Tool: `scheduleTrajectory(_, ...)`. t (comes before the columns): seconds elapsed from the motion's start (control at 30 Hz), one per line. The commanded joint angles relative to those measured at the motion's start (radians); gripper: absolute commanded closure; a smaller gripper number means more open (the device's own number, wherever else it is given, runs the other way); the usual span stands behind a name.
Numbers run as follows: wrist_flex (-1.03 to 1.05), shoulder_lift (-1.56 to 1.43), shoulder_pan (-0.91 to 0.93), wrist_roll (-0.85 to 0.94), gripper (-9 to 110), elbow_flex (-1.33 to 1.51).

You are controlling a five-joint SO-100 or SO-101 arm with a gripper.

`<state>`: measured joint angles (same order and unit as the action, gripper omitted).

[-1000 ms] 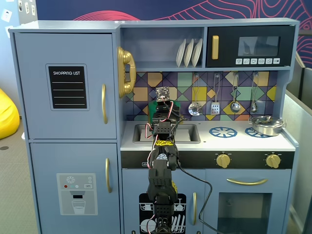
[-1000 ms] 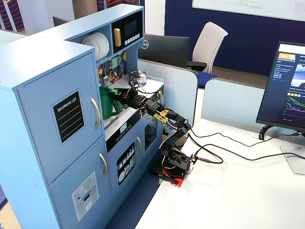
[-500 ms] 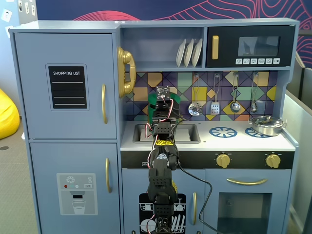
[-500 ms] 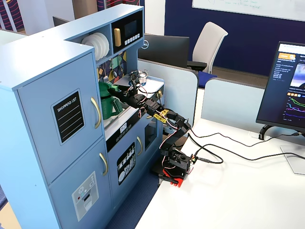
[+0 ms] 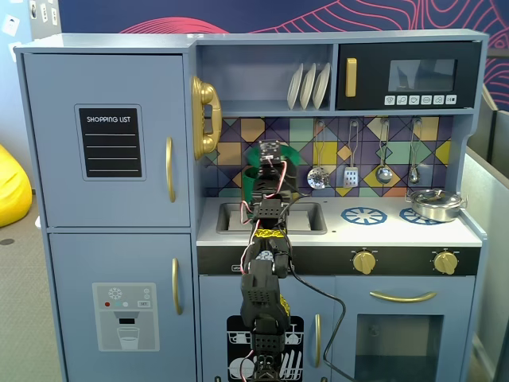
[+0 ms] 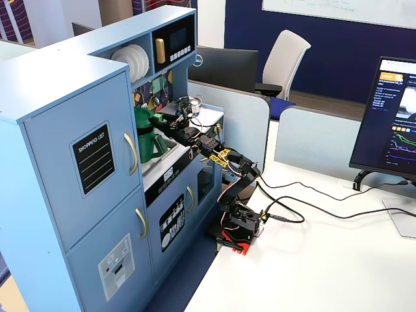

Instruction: Take off the lid from the green recipient and place it on the counter

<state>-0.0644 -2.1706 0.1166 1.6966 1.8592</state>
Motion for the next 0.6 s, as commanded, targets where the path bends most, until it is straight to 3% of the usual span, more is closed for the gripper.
scheduleTrajectory(0.0, 0.021, -0.029, 0.095, -0.026, 102, -0.117)
scheduleTrajectory(0.57, -0.014, 0.037, 0.449, -0.081, 102, -0.112)
